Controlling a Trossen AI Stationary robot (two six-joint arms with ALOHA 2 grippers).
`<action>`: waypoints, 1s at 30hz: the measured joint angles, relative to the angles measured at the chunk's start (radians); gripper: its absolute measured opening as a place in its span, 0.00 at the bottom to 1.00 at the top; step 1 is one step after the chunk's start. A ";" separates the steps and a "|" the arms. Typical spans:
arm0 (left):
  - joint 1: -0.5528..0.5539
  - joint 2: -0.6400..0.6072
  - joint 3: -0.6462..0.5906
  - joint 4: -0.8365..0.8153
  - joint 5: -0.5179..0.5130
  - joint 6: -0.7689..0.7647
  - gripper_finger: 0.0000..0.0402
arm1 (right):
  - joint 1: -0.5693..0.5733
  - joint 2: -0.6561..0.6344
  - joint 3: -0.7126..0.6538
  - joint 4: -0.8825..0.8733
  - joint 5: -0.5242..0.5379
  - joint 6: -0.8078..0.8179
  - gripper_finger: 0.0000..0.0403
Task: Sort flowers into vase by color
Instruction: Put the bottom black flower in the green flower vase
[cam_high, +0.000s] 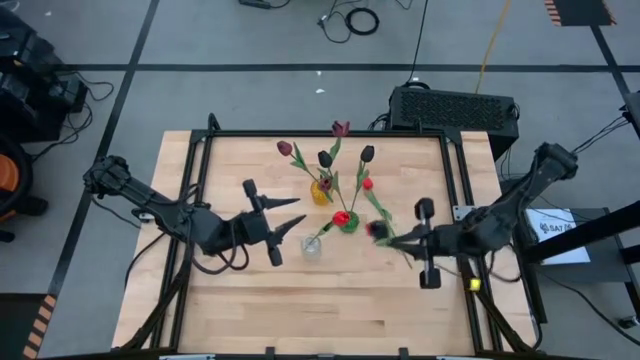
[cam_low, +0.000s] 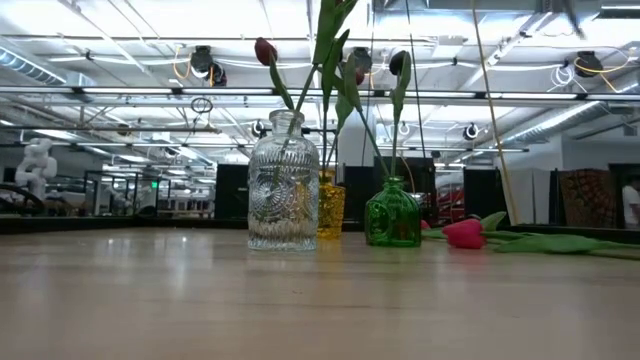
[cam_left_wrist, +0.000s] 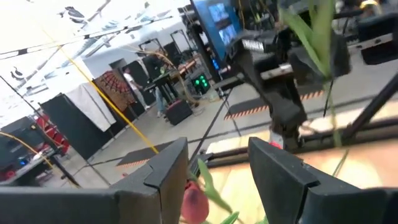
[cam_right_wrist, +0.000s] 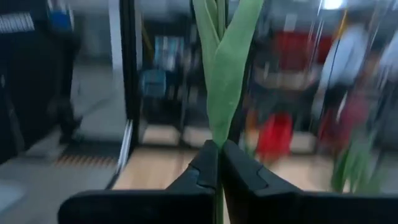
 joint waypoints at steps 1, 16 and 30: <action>-0.003 0.000 0.000 0.018 0.004 -0.003 0.44 | -0.005 0.007 0.000 0.090 -0.002 -0.080 0.01; 0.055 0.159 0.000 0.324 0.346 -0.134 0.44 | -0.148 0.216 0.001 0.804 -0.368 -0.366 0.00; 0.081 0.364 0.141 0.345 0.428 -0.108 0.60 | -0.189 0.380 0.001 1.040 -0.374 -0.380 0.00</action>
